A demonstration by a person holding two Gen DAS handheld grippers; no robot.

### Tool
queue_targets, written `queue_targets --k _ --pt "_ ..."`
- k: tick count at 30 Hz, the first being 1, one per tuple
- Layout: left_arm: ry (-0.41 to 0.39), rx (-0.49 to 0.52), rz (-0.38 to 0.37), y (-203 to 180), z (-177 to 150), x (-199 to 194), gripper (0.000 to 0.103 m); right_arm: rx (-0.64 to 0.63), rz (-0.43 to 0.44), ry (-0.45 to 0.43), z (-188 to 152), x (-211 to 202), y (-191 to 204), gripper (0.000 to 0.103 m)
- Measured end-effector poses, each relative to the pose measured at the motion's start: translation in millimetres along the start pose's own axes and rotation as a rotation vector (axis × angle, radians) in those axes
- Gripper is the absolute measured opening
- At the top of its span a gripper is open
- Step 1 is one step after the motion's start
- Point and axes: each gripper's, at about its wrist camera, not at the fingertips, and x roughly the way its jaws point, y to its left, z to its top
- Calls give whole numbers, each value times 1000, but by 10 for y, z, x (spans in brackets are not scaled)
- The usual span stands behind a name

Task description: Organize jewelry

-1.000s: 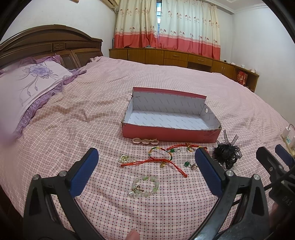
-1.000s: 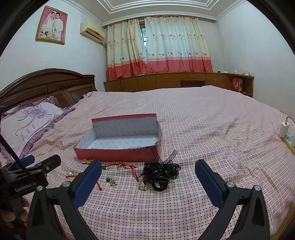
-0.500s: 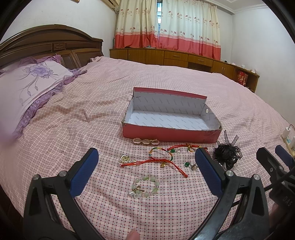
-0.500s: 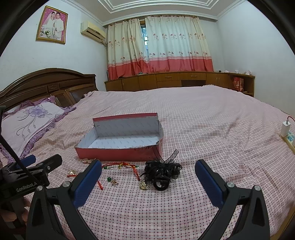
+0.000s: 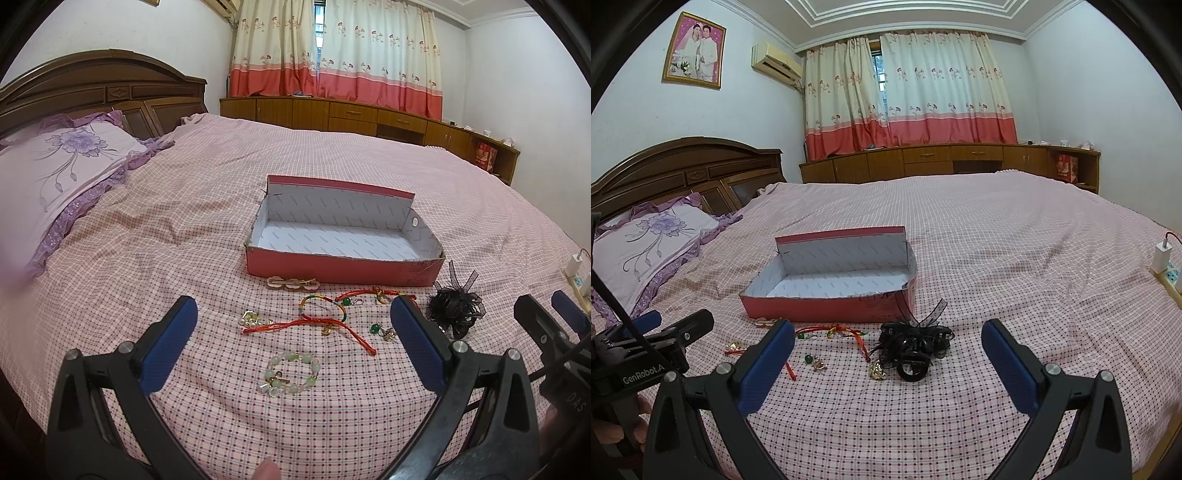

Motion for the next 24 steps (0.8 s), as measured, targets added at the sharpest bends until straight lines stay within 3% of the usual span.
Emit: queue_targets --k 24 --pt "19 -2 8 44 14 89 97 0 -3 13 -12 49 -28 103"
